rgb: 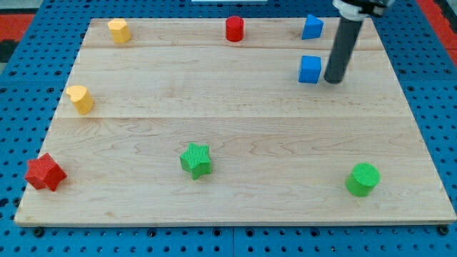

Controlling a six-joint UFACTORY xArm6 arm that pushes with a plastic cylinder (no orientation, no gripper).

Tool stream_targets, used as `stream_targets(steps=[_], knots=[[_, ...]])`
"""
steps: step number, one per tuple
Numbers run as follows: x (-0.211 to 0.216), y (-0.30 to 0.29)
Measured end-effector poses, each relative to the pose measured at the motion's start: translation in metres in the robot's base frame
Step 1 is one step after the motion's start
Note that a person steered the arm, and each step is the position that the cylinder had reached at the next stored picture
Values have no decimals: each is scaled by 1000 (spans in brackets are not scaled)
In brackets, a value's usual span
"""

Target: Move your arm closer to the red circle

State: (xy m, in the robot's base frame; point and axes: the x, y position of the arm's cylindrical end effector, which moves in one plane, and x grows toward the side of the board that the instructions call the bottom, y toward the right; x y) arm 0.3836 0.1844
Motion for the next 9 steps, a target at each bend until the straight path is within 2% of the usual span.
stream_targets(steps=[1, 2, 3, 4, 5, 6, 9], knots=[[30, -35], [20, -79], [-10, -151], [-56, -191], [-98, -213], [-112, -230], [-112, -234]])
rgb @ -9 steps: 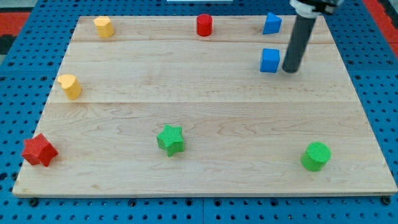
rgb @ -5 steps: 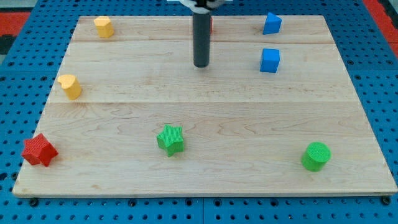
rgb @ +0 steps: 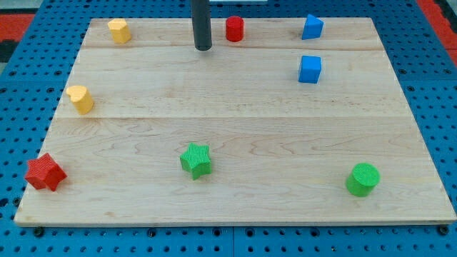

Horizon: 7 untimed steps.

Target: Move your arm closer to the red circle

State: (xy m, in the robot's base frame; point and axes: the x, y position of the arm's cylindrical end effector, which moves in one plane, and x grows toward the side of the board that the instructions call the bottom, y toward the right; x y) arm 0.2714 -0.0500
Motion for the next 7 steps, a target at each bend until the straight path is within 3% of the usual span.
stream_targets(steps=[4, 5, 6, 7], knots=[[12, -14], [1, -32], [-43, -30], [-62, -18]])
